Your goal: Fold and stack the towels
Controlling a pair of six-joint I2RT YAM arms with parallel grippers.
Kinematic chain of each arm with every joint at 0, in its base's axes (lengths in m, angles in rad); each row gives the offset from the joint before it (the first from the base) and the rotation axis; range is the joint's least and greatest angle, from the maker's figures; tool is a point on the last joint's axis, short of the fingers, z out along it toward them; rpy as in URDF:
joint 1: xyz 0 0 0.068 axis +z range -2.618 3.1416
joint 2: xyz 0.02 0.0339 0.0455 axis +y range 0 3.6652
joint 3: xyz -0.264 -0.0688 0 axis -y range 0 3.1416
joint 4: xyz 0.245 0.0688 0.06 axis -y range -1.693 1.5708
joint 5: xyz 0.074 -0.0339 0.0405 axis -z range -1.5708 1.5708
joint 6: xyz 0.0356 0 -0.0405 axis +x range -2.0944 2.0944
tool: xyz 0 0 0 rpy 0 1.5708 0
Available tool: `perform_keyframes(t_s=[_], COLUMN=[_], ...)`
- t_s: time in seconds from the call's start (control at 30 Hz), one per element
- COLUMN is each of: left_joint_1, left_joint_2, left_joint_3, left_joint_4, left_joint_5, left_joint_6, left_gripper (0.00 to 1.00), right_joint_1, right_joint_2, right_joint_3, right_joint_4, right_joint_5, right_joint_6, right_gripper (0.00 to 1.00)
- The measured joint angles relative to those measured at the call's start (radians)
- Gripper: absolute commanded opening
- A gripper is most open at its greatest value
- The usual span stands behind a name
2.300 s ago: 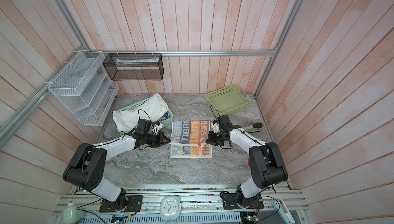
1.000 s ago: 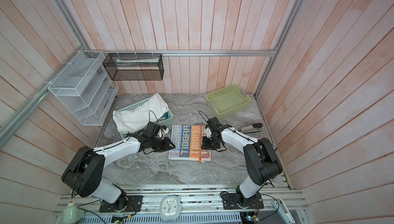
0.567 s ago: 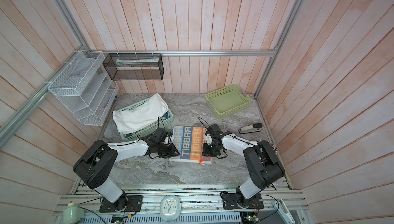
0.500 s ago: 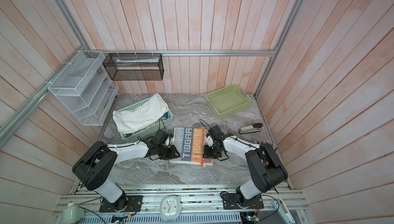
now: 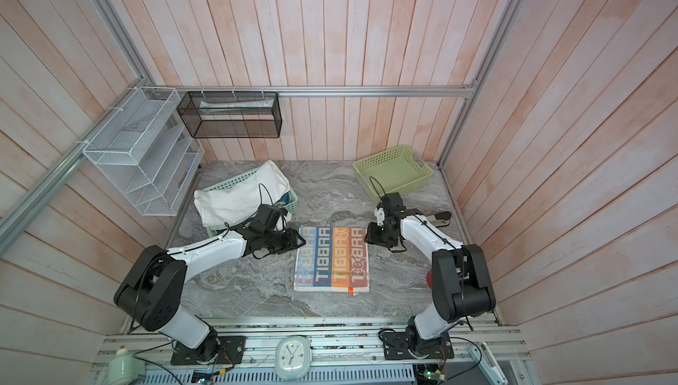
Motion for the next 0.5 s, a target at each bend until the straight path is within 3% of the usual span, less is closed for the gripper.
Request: perform_keyframes(t_s=[0.17, 0.5], left_joint_1=[0.091, 0.103], left_joint_2=[0.122, 0.28], left_joint_3=[0.079, 0.177], left_joint_4=[0.062, 0.114], left_joint_5=[0.008, 0.053], left_joint_6=[0.02, 0.045], left_gripper=[0.45, 0.46], right_joint_1=[-0.021, -0.022], right_joint_2=[0.132, 0.248], right_joint_3=[0.069, 0.152], right_joint_4=[0.034, 0.064], right_joint_5=[-0.011, -0.074], right_joint_6=[-0.029, -0.049], right_gripper=[0.48, 0.41])
